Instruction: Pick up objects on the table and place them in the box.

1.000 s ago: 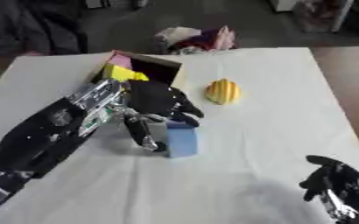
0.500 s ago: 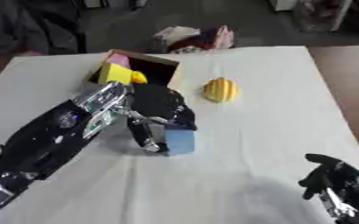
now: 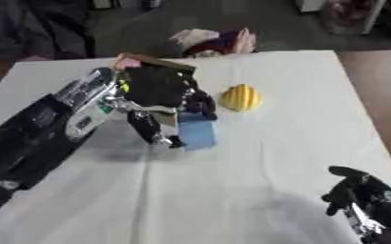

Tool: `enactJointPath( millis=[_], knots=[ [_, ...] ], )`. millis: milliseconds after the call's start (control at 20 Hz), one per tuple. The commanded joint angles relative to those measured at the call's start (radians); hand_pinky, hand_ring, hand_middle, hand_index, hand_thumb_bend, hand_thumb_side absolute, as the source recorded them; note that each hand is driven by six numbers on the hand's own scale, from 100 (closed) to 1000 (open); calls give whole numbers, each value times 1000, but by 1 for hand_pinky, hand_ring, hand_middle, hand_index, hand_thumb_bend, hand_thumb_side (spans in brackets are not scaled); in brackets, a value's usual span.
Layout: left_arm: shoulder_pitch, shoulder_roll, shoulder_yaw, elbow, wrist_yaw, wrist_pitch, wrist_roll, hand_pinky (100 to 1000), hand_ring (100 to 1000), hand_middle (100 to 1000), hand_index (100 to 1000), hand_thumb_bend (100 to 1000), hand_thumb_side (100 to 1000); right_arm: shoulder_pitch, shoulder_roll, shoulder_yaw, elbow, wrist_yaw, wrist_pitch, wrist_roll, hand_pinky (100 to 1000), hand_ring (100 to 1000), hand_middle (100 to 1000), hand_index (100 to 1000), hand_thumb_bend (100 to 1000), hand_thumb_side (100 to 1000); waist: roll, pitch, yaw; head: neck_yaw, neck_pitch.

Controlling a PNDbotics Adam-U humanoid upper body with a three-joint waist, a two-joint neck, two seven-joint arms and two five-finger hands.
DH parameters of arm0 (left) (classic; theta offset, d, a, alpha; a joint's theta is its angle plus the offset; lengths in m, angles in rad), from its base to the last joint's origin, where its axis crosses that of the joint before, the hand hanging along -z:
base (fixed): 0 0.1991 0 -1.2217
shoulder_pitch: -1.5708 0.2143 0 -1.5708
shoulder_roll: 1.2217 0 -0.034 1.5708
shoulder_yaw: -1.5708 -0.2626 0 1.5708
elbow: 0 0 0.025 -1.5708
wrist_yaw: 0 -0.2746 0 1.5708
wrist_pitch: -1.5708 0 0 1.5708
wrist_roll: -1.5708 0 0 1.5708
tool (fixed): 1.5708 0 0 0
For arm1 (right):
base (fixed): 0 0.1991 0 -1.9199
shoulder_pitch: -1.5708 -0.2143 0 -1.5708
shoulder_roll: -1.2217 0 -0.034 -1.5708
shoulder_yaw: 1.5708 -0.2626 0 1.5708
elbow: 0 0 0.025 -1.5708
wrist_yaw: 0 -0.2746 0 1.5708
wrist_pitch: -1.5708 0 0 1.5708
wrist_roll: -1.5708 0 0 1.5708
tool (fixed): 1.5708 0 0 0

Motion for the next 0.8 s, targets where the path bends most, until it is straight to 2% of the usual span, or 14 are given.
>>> enactJointPath(
  millis=[50,200,350,700,800],
  knots=[
    [-26,33,59,13,-25,134,38,745,619,647,727,100,285,-3,-10,-6,-14,1,-1,-2,686,457,502,828,100,443,-3,-19,0,-4,-17],
    [-29,16,72,101,-108,223,84,753,639,665,742,100,290,-3,-9,-6,-14,1,-1,-2,686,457,502,828,100,443,-3,-19,-3,-3,-20],
    [-30,-3,78,187,-184,272,113,763,661,692,765,100,307,-4,-7,-5,-15,0,0,-1,686,457,501,828,100,442,-4,-19,-4,-3,-19],
    [-25,-28,97,315,-284,311,144,781,704,742,805,108,325,-4,-6,-5,-15,0,0,0,686,457,501,828,100,443,-4,-19,-5,-5,-17],
    [-22,-30,96,333,-303,313,140,810,763,791,852,161,358,-5,-6,-5,-15,0,0,0,686,457,501,828,100,442,-5,-19,-5,-7,-18]
  ],
)
